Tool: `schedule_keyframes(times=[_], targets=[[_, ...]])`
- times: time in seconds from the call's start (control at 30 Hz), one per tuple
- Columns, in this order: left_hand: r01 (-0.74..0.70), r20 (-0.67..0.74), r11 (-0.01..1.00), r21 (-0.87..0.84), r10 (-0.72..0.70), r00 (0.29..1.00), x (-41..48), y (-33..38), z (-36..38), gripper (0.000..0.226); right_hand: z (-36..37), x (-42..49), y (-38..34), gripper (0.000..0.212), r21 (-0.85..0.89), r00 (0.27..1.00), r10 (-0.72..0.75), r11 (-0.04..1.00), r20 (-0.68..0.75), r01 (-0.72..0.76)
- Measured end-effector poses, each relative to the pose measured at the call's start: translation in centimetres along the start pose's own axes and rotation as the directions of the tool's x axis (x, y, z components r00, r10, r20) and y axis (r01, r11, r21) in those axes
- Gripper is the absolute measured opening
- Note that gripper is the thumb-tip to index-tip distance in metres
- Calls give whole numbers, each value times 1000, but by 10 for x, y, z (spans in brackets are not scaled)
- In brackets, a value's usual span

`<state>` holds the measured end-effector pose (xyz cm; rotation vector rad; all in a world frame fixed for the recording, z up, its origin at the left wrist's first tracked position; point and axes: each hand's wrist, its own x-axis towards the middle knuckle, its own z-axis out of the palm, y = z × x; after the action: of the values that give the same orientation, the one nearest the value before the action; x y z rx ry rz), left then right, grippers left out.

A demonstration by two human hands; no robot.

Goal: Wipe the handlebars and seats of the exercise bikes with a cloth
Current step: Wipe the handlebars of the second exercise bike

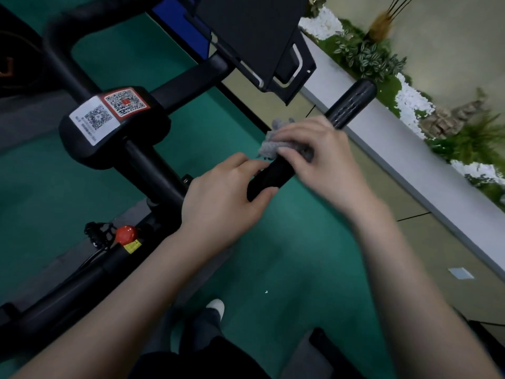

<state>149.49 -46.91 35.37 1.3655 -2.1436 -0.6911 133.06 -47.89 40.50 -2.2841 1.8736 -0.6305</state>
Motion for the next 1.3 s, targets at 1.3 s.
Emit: schedule_keyframes(times=[1.3], targets=[[-44, 3, 999, 16, 44, 999, -3, 1, -2, 39, 50, -29, 37, 26, -27, 715, 7, 999, -699, -36]])
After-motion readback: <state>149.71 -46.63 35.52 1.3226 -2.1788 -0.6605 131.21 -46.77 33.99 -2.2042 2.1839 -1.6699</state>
